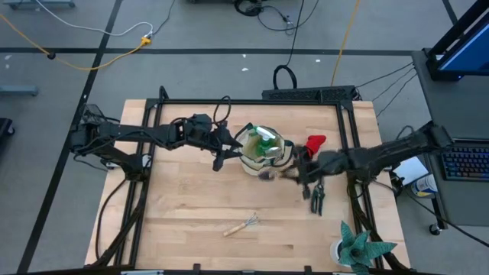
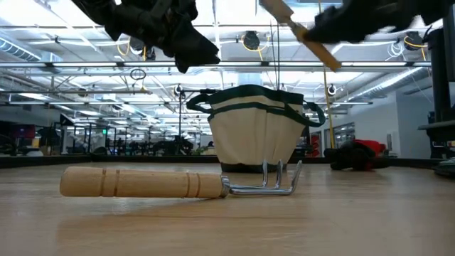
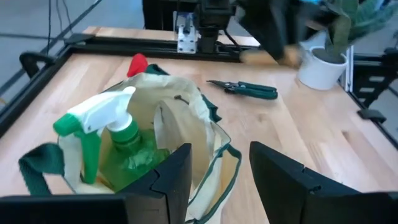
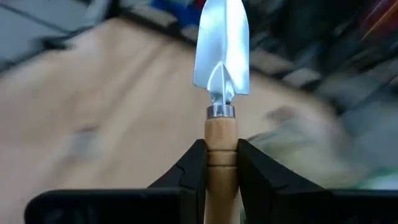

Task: Pick & Place Garden tools in Gardening bag
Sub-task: Put the brown trowel into the brown gardening bag

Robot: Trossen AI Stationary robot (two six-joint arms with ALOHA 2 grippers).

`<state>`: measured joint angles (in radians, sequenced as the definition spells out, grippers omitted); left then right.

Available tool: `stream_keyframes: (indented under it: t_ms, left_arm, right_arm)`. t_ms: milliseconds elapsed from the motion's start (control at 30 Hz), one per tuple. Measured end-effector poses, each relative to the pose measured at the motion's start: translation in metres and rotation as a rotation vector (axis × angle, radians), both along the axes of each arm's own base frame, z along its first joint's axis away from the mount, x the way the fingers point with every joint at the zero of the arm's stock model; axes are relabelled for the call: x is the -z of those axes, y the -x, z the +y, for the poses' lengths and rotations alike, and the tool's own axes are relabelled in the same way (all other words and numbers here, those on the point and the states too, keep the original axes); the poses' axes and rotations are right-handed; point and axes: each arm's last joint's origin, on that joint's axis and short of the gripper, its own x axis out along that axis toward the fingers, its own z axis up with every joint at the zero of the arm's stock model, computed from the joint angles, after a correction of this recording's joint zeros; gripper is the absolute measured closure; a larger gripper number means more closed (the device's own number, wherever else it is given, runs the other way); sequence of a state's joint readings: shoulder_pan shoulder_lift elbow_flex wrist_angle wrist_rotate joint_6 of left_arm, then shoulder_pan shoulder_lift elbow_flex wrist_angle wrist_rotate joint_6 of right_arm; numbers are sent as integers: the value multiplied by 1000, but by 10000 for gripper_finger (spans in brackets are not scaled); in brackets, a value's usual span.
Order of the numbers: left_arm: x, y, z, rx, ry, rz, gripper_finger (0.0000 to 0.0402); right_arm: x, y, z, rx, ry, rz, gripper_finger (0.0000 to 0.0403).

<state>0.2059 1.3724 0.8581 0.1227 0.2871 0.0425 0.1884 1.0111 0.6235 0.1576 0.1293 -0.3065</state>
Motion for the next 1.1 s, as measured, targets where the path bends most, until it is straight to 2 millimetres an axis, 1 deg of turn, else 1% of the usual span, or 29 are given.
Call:
stream_keyframes:
  t_ms: [33, 100, 167, 300, 433, 533, 633, 733, 933, 1100]
  left_arm:
    - [-1, 0, -1, 6, -9, -7, 234]
    - [-2, -1, -2, 10, -14, -18, 234]
    - [-3, -1, -2, 6, -5, -31, 234]
    - [-4, -2, -2, 0, 7, -47, 234]
    - [-2, -6, -7, 21, 6, -51, 234]
    - [3, -10, -14, 45, 9, -40, 234]
    - [9, -16, -18, 55, 18, -36, 234]
    - [16, -24, -20, 30, 6, -45, 234]
    - [33, -30, -17, -70, 21, 25, 234]
    - [38, -32, -18, -69, 23, 46, 234]
  right_arm:
    - [-6, -1, -5, -2, 60, -56, 348]
    - [-15, -3, -14, -68, 157, -150, 348]
    - [-16, -8, -24, -154, 225, -191, 348]
    - [-6, -17, -48, -205, 325, -174, 348]
    - [6, -28, -71, -151, 404, -160, 348]
    - [17, -34, -84, -116, 418, -114, 348]
    - [28, -37, -91, -114, 432, -60, 348]
    - [34, -39, -96, -99, 484, -31, 348]
    - [39, -41, -102, 16, 622, 46, 346]
    - [43, -40, -102, 10, 729, 111, 343]
